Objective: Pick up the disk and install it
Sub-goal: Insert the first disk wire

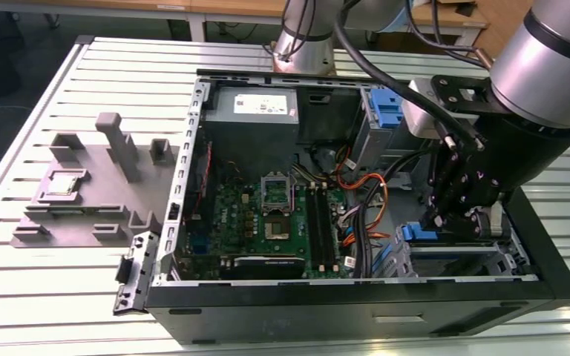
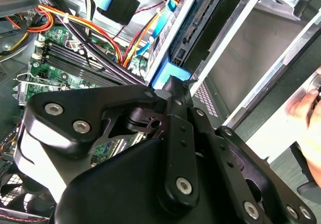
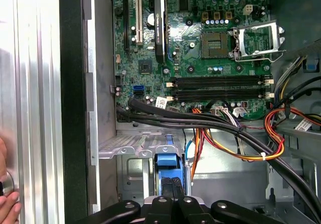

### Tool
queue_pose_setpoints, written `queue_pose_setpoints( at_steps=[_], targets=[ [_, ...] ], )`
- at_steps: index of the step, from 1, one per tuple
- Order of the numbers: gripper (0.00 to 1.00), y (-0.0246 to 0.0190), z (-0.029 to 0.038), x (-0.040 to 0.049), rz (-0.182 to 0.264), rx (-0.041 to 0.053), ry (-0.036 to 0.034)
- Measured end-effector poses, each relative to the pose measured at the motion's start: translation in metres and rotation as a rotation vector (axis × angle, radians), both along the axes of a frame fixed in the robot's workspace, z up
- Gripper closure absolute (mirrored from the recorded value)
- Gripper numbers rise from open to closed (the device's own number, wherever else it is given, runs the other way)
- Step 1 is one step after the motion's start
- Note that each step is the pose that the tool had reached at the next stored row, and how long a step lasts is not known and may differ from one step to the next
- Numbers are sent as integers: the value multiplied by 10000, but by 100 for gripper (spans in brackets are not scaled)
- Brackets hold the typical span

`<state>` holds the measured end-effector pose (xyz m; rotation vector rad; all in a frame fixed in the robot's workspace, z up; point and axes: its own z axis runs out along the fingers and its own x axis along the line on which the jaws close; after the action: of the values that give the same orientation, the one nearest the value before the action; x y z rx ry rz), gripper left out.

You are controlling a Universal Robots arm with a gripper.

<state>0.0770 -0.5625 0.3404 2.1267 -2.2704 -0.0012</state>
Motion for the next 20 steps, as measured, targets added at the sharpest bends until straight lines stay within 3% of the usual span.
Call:
queue_pose_setpoints(
  at_steps=[4,20],
  targets=[
    [90,0,20,0,0,-3,0],
    [90,0,216,0,0,-8,0]
  ],
)
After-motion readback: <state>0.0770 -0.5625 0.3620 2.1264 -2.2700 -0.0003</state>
